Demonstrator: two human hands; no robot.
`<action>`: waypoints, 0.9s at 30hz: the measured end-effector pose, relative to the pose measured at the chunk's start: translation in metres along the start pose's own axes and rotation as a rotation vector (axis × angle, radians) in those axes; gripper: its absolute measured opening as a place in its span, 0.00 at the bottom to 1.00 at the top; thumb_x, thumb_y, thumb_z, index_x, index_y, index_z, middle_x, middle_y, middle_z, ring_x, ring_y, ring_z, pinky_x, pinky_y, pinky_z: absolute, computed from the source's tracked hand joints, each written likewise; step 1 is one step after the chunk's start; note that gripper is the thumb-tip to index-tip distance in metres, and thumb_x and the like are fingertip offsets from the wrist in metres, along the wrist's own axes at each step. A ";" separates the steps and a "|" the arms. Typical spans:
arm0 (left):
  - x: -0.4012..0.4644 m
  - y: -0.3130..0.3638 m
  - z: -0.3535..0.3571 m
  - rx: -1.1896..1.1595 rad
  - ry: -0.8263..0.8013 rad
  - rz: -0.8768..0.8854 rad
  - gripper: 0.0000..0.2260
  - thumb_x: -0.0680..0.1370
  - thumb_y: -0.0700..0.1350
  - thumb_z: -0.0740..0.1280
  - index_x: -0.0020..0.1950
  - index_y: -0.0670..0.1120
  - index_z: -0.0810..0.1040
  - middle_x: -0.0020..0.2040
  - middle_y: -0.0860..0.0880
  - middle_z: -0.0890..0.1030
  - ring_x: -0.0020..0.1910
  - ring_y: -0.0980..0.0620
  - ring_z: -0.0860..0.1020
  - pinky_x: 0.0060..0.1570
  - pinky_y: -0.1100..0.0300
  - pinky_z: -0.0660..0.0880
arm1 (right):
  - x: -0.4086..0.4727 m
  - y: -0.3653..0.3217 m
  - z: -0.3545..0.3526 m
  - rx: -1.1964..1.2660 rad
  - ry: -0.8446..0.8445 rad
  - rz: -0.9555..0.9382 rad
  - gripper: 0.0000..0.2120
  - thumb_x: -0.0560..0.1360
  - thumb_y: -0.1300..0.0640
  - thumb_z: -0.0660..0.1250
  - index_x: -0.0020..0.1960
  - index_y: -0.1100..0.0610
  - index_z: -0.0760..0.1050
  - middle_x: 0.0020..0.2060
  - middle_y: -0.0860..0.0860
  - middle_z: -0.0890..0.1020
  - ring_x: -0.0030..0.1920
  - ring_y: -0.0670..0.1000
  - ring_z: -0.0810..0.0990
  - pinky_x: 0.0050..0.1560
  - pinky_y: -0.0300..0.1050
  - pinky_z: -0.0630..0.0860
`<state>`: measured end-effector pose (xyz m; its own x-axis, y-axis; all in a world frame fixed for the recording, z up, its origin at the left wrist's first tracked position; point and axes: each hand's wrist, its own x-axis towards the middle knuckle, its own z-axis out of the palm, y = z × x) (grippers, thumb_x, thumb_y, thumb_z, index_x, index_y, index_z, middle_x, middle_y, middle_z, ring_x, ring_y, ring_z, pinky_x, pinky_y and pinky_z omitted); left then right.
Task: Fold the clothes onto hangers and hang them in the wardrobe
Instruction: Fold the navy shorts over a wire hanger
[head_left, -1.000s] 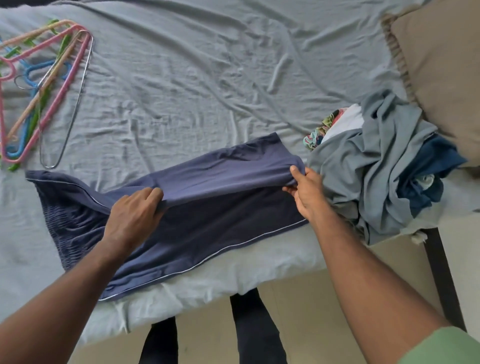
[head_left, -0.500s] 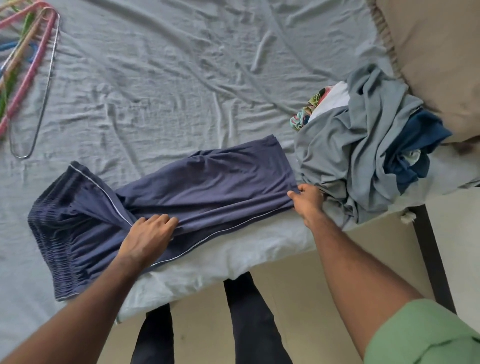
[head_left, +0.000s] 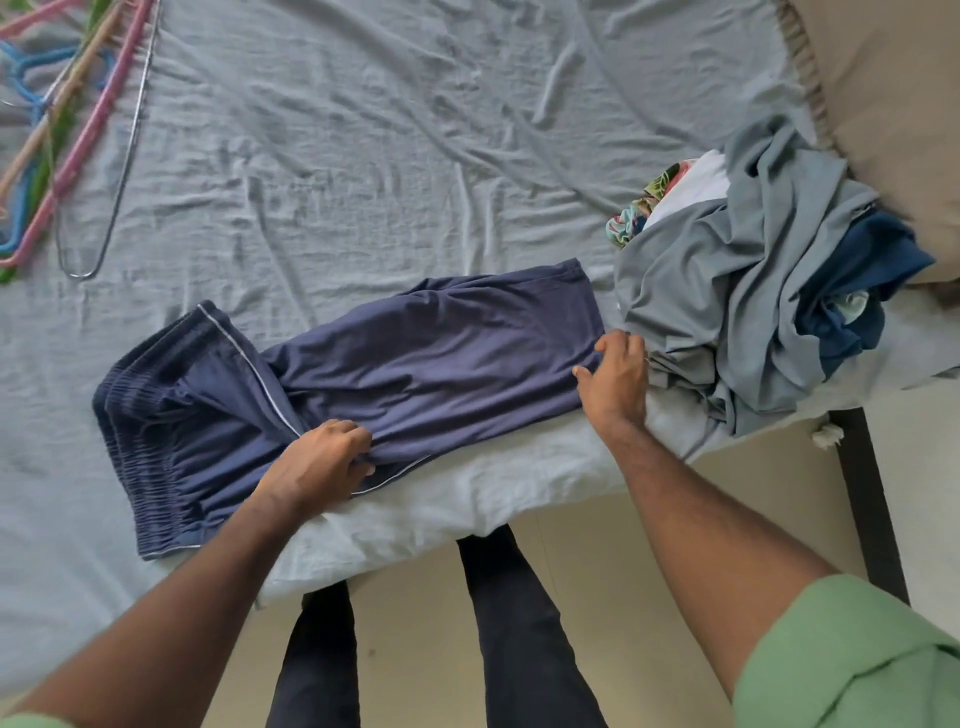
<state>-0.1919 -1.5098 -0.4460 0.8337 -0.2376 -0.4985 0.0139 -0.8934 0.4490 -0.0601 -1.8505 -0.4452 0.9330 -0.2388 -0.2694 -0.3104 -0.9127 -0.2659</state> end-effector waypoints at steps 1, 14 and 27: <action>-0.002 -0.002 -0.004 -0.029 0.066 -0.007 0.10 0.70 0.40 0.78 0.39 0.40 0.77 0.40 0.44 0.79 0.43 0.39 0.80 0.38 0.52 0.76 | -0.002 -0.010 0.002 0.009 -0.013 -0.043 0.18 0.69 0.62 0.79 0.53 0.59 0.73 0.55 0.58 0.75 0.54 0.61 0.77 0.55 0.55 0.75; -0.057 -0.110 -0.042 -0.265 0.515 -0.526 0.06 0.74 0.39 0.73 0.49 0.41 0.79 0.48 0.41 0.78 0.49 0.38 0.77 0.50 0.45 0.76 | -0.067 -0.248 0.080 0.284 -0.566 -0.466 0.14 0.77 0.50 0.73 0.57 0.56 0.77 0.51 0.50 0.82 0.47 0.48 0.79 0.54 0.46 0.77; -0.125 -0.186 -0.011 -0.471 0.300 -0.634 0.17 0.78 0.43 0.71 0.66 0.52 0.78 0.69 0.43 0.65 0.69 0.41 0.68 0.68 0.43 0.70 | -0.118 -0.357 0.136 0.246 -0.592 -0.344 0.11 0.73 0.48 0.74 0.53 0.50 0.81 0.47 0.48 0.85 0.52 0.53 0.82 0.55 0.49 0.77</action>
<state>-0.2928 -1.3092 -0.4587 0.7005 0.4261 -0.5725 0.7021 -0.5552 0.4459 -0.0840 -1.4517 -0.4442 0.7519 0.3309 -0.5702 -0.1143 -0.7864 -0.6071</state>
